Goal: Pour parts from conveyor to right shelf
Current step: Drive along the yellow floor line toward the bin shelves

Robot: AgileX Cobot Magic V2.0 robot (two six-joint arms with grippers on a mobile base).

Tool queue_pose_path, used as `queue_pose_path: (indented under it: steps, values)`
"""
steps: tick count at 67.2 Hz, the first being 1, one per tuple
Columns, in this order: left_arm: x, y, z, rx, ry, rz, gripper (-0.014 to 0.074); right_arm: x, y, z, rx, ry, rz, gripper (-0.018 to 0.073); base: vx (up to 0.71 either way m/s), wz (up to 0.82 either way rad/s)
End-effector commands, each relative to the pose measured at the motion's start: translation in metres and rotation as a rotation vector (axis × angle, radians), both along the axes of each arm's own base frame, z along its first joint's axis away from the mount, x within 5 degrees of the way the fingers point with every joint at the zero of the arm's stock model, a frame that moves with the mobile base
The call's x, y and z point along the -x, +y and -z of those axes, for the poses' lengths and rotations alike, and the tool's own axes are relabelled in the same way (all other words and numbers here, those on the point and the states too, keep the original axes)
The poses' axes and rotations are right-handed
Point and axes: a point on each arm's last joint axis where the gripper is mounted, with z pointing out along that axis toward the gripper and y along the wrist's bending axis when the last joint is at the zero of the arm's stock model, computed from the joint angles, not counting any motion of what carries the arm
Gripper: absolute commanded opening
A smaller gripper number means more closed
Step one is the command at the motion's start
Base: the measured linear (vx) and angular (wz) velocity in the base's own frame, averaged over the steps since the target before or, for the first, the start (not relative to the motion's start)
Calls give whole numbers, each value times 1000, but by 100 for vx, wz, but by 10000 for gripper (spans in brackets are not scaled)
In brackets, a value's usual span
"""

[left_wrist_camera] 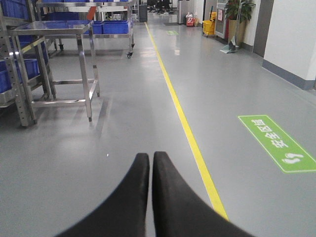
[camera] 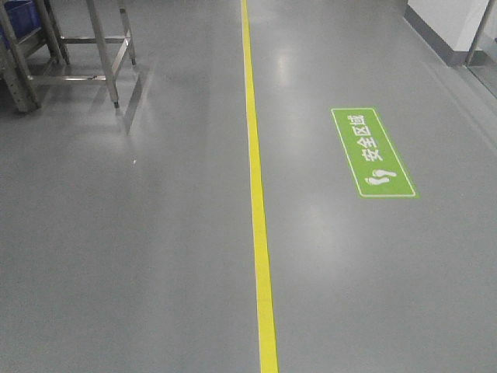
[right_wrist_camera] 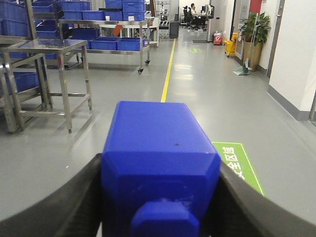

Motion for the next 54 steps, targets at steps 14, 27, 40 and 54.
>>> queue_pose_path:
  steps: [14, 27, 40, 54]
  values:
    - [1, 0, -13, 11, -94, 7, -6, 1, -1, -15, -3, -90, 8, -5, 67, -2]
    - [1, 0, -13, 11, -94, 7, -6, 1, -1, -15, -3, -90, 8, -5, 72, 5]
    - [1, 0, -13, 11, -94, 7, -6, 1, -1, -15, -3, -90, 8, -5, 75, 10]
    - [1, 0, -13, 11, -94, 7, -6, 1, -1, -15, -3, -90, 8, -5, 74, 7]
